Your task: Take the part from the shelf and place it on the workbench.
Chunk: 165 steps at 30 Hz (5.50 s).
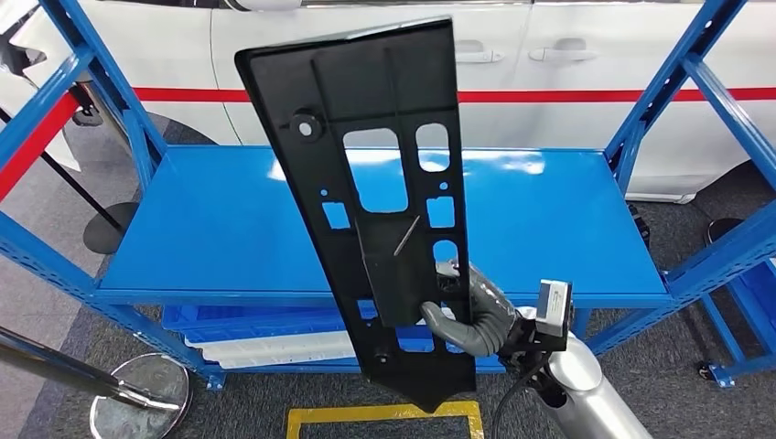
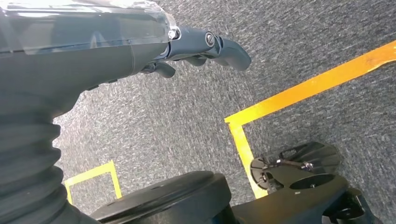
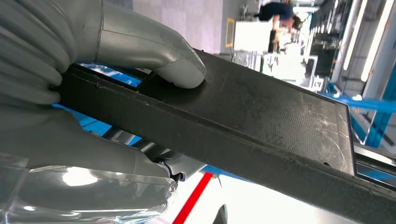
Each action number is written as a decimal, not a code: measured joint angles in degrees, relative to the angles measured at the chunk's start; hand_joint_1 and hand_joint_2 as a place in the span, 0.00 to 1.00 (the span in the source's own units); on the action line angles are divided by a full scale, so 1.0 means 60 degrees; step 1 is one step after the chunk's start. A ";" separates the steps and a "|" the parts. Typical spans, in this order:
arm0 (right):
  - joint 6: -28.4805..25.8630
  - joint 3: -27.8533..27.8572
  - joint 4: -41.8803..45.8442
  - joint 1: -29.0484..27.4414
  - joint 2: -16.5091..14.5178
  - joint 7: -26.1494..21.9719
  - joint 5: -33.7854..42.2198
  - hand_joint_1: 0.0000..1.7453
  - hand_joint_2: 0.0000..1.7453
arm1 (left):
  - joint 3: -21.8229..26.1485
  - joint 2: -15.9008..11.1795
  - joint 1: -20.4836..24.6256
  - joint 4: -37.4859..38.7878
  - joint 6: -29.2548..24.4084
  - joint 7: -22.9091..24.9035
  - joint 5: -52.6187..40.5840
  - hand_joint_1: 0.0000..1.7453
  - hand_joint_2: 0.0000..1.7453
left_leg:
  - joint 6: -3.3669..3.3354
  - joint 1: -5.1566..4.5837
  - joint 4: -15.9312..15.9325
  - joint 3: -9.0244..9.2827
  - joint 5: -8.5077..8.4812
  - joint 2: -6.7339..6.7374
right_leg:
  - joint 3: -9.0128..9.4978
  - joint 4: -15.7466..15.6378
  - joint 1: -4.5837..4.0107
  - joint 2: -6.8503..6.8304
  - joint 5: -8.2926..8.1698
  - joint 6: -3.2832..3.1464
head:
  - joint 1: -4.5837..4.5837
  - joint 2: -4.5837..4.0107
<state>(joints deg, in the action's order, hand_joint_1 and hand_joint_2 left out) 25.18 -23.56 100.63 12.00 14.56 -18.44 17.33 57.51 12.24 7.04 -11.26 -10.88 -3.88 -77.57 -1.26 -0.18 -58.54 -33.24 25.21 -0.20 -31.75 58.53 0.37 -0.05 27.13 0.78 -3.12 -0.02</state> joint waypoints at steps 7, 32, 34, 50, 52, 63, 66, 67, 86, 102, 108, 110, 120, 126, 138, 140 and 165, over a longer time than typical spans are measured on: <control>0.0000 0.0022 -0.0074 0.0136 0.0032 0.0054 -0.0057 0.98 1.00 | 0.0015 -0.0005 0.0074 0.0000 -0.0003 0.0009 0.0037 0.00 1.00 | 0.0332 0.0042 -0.1986 -0.0668 0.1498 -0.0004 | -0.0405 -0.0122 0.0058 -0.0134 -0.0430 -0.0291 | -0.0001 0.0000; 0.0006 0.0038 -0.0328 0.0537 0.0006 -0.0082 -0.0179 0.98 1.00 | 0.0162 0.0016 0.0078 0.0007 0.0156 0.0023 0.0029 0.00 1.00 | 0.0069 -0.0044 0.0091 -0.0473 -0.0581 0.0017 | 0.0622 -0.0264 -0.0039 -0.0101 0.0338 -0.0079 | 0.0002 0.0000; 0.0007 0.0036 -0.0331 0.0559 0.0008 -0.0085 -0.0178 0.98 1.00 | 0.0165 0.0011 0.0085 0.0005 0.0153 0.0024 0.0031 0.00 1.00 | 0.0173 -0.0044 -0.0073 -0.0592 -0.0359 0.0003 | 0.0463 -0.0353 0.0007 -0.0155 0.0108 -0.0214 | 0.0001 0.0000; -0.0007 0.0042 -0.0267 0.0520 0.0033 -0.0085 -0.0215 0.98 1.00 | 0.0167 -0.0022 -0.0093 0.0010 0.0161 0.0057 -0.0048 0.00 1.00 | -0.0073 0.0048 0.0403 0.0945 0.0538 0.0005 | -0.1248 0.0195 0.0071 -0.0124 -0.0715 0.0162 | 0.0000 0.0000; -0.0015 0.0050 -0.0267 0.0498 0.0015 -0.0085 -0.0233 0.98 1.00 | 0.0167 -0.0022 -0.0068 0.0011 0.0172 0.0050 -0.0052 0.00 1.00 | -0.0162 0.0045 0.0401 0.0676 0.0290 0.0027 | -0.1530 0.1287 0.0099 -0.0093 0.0325 0.0231 | 0.0002 0.0000; 0.0152 0.0116 -0.0293 0.0522 0.0014 -0.0303 -0.0231 0.98 1.00 | 0.0170 -0.0024 0.0113 0.0011 0.0138 0.0077 -0.0008 0.00 1.00 | 0.0185 0.0015 0.0268 -0.0476 -0.0711 0.0040 | 0.0771 -0.0447 -0.0019 -0.0102 0.0296 -0.0067 | 0.0000 0.0000; 0.0234 0.0123 -0.0326 0.0542 0.0037 -0.0317 -0.0161 0.98 1.00 | 0.0179 -0.0057 0.0132 0.0011 0.0081 0.0046 0.0025 0.00 1.00 | 0.0351 0.0030 -0.0432 -0.0834 0.0006 0.0016 | 0.0512 -0.0524 0.0056 -0.0178 0.0049 -0.0292 | 0.0000 0.0000; 0.0260 0.0122 -0.0336 0.0546 0.0050 -0.0318 -0.0130 0.98 1.00 | 0.0181 -0.0067 0.0145 0.0011 0.0060 0.0021 0.0037 0.00 1.00 | 0.0398 0.0042 -0.1025 -0.1013 0.0454 0.0016 | 0.0410 -0.0523 0.0048 -0.0195 -0.0018 -0.0334 | -0.0001 0.0000; 0.0595 0.0190 -0.0632 0.0630 0.0061 -0.0156 0.0369 0.98 1.00 | 0.0181 -0.0056 -0.0089 0.0011 0.0013 -0.0033 -0.0020 0.00 1.00 | 0.0005 0.0130 0.0559 0.0741 0.0276 0.0308 | -0.1535 0.2405 0.0149 0.0017 0.0571 0.0276 | 0.0007 0.0000; 0.0683 0.0219 -0.0658 0.0710 0.0097 -0.0091 0.0380 0.98 1.00 | 0.0181 -0.0049 0.0026 0.0011 0.0003 -0.0011 0.0011 0.00 1.00 | 0.0337 0.0053 -0.2186 -0.0280 0.1514 0.0096 | -0.0467 -0.0064 -0.0077 0.0244 -0.0468 -0.0408 | 0.0006 0.0000; 0.0602 0.0227 -0.0458 0.0555 0.0127 0.0046 0.0340 0.98 1.00 | 0.0178 -0.0007 -0.0044 0.0012 0.0033 0.0016 -0.0082 0.00 1.00 | 0.0066 0.0018 0.0183 0.0657 0.0556 -0.0667 | -0.0709 0.0016 -0.0016 0.0863 -0.0655 -0.0144 | 0.0006 0.0000; 0.0564 0.0256 -0.0320 0.0461 0.0117 0.0085 0.0318 0.98 1.00 | 0.0173 0.0037 -0.0045 0.0016 0.0055 0.0023 -0.0093 0.00 1.00 | 0.0005 0.0066 0.0330 0.0698 0.0434 -0.0448 | -0.0799 0.0081 -0.0023 0.0820 -0.0614 -0.0031 | 0.0008 0.0000; 0.0531 0.0305 -0.0071 0.0331 0.0074 0.0146 0.0171 0.98 1.00 | 0.0170 0.0061 -0.0097 0.0018 0.0111 0.0040 -0.0097 0.00 1.00 | 0.0098 0.0098 0.0280 0.0630 0.0423 0.0645 | -0.0556 0.0412 0.0148 -0.0463 -0.0315 0.0210 | 0.0014 0.0000; 0.0567 0.0326 0.0061 0.0435 0.0076 0.0153 0.0161 0.98 1.00 | 0.0171 0.0041 -0.0065 0.0018 0.0120 0.0030 -0.0033 0.00 1.00 | 0.0422 0.0076 0.0029 0.0593 0.0694 0.0697 | -0.0440 -0.0043 0.0084 -0.0257 -0.0392 -0.0209 | 0.0012 0.0000; 0.0624 0.0327 -0.0044 0.0785 0.0104 0.0148 0.0201 0.98 1.00 | 0.0181 -0.0007 -0.0003 0.0018 0.0094 0.0152 0.0015 0.00 1.00 | 0.0151 0.0059 0.0058 0.0498 0.0483 -0.0791 | -0.0749 0.0090 0.0047 0.0929 -0.0623 -0.0138 | 0.0013 0.0000; 0.0620 0.0377 -0.0066 0.0788 0.0097 0.0132 0.0223 0.98 1.00 | 0.0181 0.0017 0.0025 0.0022 0.0114 0.0157 -0.0014 0.00 1.00 | 0.0063 0.0073 0.0170 0.0525 0.0416 -0.0581 | -0.0823 0.0086 0.0062 0.0925 -0.0657 -0.0016 | 0.0015 0.0000; 0.0849 0.0486 -0.0460 0.1075 0.0097 0.0071 0.0559 0.98 1.00 | 0.0203 0.0001 0.0004 0.0026 0.0114 0.0086 0.0058 0.00 1.00 | 0.0271 0.0092 -0.0935 0.0066 0.0675 -0.0275 | -0.0536 0.0020 -0.0053 0.0594 -0.0464 -0.0431 | 0.0021 0.0000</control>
<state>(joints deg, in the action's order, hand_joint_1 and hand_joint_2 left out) 30.27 -20.64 97.88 18.45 15.15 -18.02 20.68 58.73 12.25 7.06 -11.10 -10.20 -3.37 -77.22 0.36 0.37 -64.15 -32.84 29.26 -1.85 -34.97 58.64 0.06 3.51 24.35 -1.80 -2.99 -0.02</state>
